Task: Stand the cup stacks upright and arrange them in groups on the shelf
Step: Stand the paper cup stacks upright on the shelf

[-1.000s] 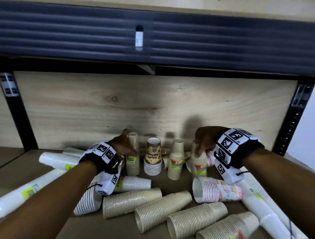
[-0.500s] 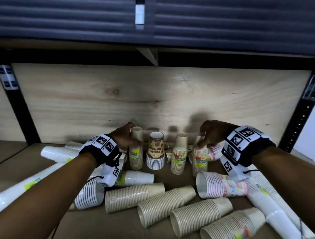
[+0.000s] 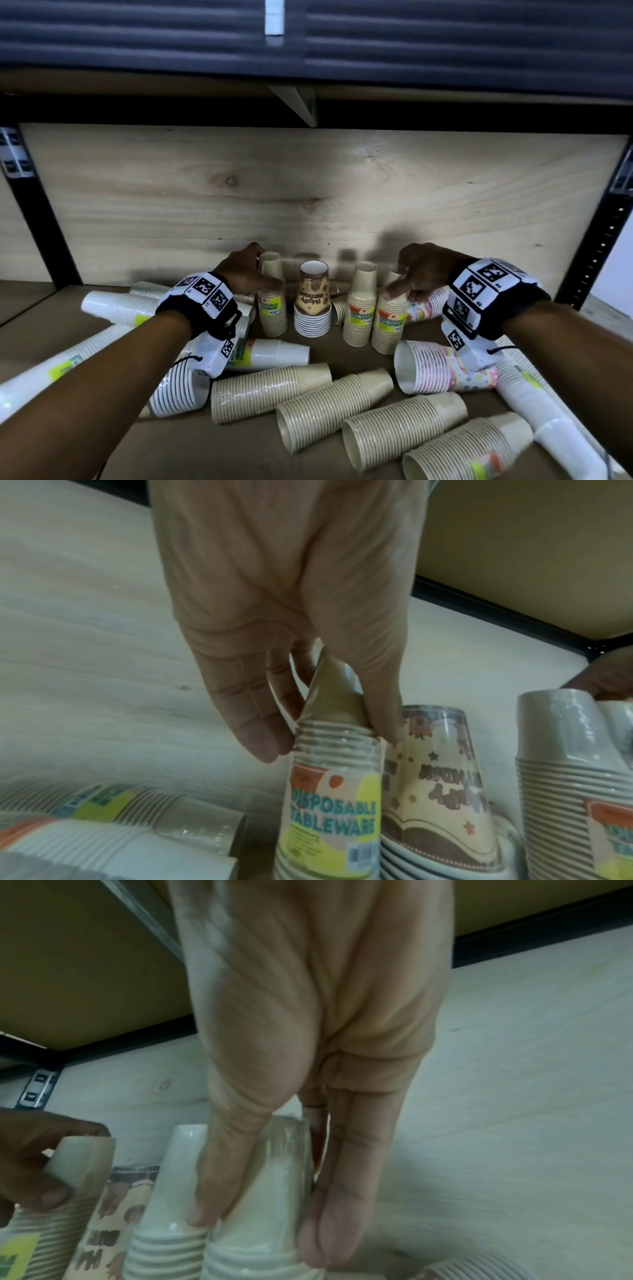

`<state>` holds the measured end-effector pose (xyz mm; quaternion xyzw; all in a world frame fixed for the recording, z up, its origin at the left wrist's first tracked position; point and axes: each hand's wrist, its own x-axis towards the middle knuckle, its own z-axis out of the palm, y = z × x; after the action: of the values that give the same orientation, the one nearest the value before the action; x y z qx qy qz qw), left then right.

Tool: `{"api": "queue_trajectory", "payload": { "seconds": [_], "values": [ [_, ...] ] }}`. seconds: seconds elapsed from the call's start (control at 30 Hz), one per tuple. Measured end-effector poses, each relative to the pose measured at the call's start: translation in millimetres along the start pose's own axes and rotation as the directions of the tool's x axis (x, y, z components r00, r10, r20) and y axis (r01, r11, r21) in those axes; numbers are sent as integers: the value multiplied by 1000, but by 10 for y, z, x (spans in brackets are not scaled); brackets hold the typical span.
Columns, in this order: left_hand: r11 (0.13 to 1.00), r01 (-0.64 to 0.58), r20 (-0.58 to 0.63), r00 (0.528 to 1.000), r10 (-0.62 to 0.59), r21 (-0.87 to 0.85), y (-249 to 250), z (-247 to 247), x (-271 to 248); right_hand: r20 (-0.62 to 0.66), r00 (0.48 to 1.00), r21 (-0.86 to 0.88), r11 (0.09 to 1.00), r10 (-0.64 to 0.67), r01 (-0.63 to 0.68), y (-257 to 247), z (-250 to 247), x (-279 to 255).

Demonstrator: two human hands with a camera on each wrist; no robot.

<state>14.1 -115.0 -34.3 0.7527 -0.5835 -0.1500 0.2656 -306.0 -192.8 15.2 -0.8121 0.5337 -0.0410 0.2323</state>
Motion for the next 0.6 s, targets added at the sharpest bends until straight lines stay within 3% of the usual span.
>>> {"api": "queue_trajectory", "payload": {
  "seconds": [0.2,0.43,0.5,0.6],
  "values": [
    [999,-6,-21,1000,7,51,19,-8,-34,10,1000,-54,998,-15,15,-27,43,-36],
    [982,-36,-228,971,78,184,341,-249,-241,-48,997,-241,968,64,-74,217,-98,-377],
    [974,-81,-226,966,129,210,578,-260,-368,-64,993,-262,959,97,-111,348,-147,-511],
    [966,-167,-131,972,195,197,983,-146,-569,-73,984,-276,944,165,-179,566,-145,-701]
  ]
}}
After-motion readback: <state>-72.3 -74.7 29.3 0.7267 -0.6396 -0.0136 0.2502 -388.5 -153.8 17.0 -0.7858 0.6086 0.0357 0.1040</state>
